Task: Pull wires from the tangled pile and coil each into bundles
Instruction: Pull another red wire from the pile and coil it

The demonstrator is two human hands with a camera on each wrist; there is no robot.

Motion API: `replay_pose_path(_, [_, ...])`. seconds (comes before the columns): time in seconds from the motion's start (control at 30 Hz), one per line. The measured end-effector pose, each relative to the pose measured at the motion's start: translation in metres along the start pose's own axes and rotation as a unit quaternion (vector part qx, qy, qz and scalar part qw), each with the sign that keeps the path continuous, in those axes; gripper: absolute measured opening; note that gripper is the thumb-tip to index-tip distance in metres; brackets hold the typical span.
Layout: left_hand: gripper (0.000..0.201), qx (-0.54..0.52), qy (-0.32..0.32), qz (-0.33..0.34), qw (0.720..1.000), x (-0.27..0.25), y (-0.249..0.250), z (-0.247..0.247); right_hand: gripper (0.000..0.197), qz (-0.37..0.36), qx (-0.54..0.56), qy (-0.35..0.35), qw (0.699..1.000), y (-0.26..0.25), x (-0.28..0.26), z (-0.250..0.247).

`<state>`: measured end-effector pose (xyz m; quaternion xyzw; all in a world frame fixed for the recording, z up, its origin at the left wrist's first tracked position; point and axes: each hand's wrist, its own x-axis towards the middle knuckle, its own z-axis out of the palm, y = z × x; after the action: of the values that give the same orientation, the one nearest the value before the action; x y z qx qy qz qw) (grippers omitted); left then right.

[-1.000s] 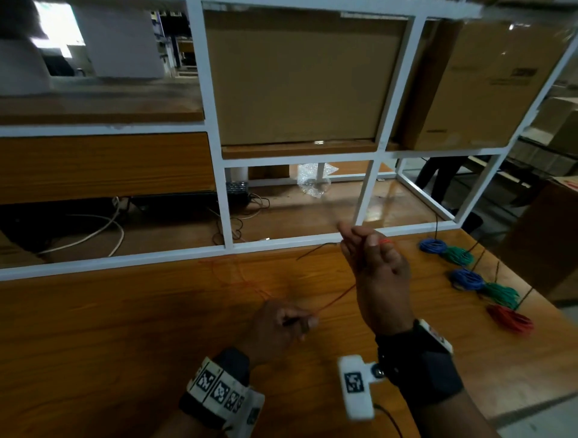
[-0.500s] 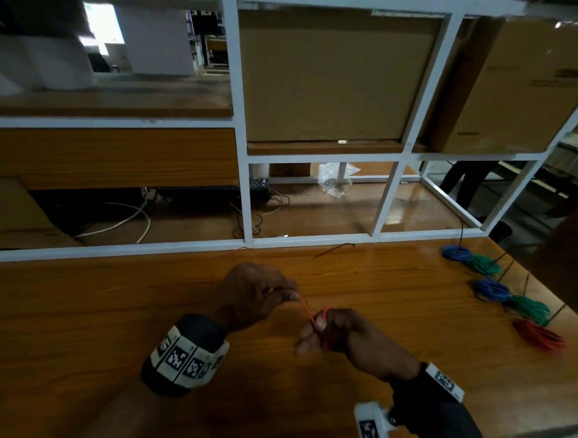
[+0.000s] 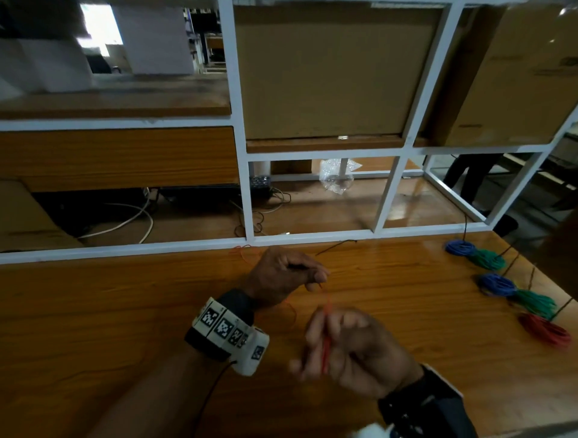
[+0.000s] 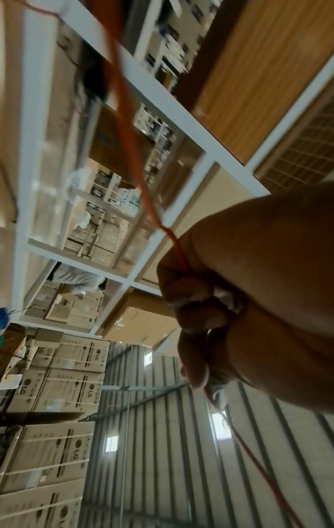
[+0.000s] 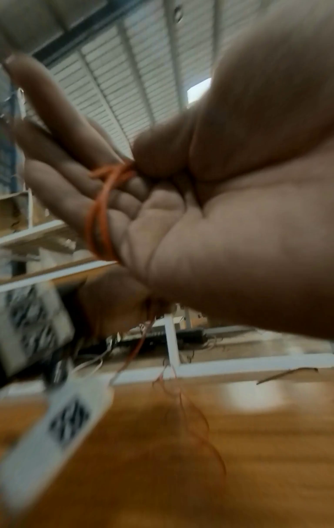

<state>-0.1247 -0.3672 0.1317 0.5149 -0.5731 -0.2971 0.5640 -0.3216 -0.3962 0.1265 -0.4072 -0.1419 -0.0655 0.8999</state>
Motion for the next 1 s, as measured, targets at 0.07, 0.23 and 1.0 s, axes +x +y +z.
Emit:
replay_pose_path(0.07, [0.018, 0.0, 0.014, -0.001, 1.0, -0.005, -0.013, 0.004, 0.033, -0.101, 0.08, 0.035, 0.991, -0.017, 0.002, -0.011])
replay_pose_path(0.23, [0.021, 0.015, 0.016, -0.068, 0.997, -0.025, -0.033, 0.027, 0.039, -0.225, 0.129, 0.269, 0.928, -0.049, 0.007, -0.026])
replay_pose_path(1.0, [0.007, 0.136, -0.042, -0.012, 0.99, -0.017, -0.006, -0.015, 0.034, 0.206, -0.189, 0.077, 0.957, 0.011, 0.001, -0.047])
